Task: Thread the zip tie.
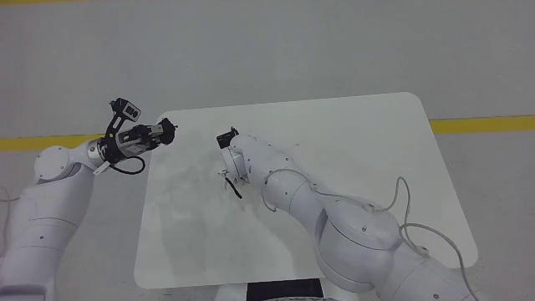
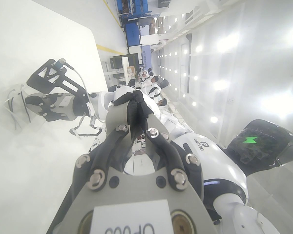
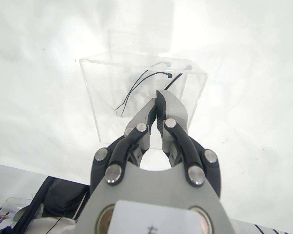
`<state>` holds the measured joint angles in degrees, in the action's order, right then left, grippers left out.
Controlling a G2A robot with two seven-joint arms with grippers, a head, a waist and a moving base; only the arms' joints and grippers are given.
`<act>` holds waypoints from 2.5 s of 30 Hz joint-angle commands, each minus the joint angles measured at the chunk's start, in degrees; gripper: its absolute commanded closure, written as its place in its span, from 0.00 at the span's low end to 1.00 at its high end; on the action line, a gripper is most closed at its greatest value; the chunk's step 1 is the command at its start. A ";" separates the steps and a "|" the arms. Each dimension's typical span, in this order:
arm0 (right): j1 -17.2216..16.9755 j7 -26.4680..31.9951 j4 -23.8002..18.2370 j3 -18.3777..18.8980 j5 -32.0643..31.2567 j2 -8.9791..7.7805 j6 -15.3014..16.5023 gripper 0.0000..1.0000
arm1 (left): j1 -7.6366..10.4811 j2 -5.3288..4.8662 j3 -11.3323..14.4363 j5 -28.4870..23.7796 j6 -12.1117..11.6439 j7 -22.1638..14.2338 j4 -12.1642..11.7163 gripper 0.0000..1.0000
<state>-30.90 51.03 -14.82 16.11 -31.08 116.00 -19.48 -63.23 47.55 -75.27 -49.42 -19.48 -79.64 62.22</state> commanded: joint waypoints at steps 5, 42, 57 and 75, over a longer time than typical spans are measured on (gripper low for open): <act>-0.48 0.04 -0.51 1.80 -2.10 0.00 0.00 0.87 | 0.00 0.00 0.00 0.00 0.00 0.00 0.00 1.00; -5.25 6.69 -5.52 17.82 -26.99 0.00 0.00 0.78 | 0.00 0.00 0.00 0.00 0.00 0.00 0.00 1.00; -5.66 6.57 -5.55 17.56 -26.37 0.00 0.00 0.78 | 0.00 0.00 0.00 0.00 0.00 0.00 0.00 1.00; -5.27 6.28 -4.99 17.84 -25.75 0.00 0.00 1.00 | 0.00 0.00 0.00 0.00 0.00 0.00 0.00 1.00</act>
<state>-36.24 57.38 -19.84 33.88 -56.92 116.00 -19.48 -63.23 47.55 -75.27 -49.42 -19.48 -79.64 62.22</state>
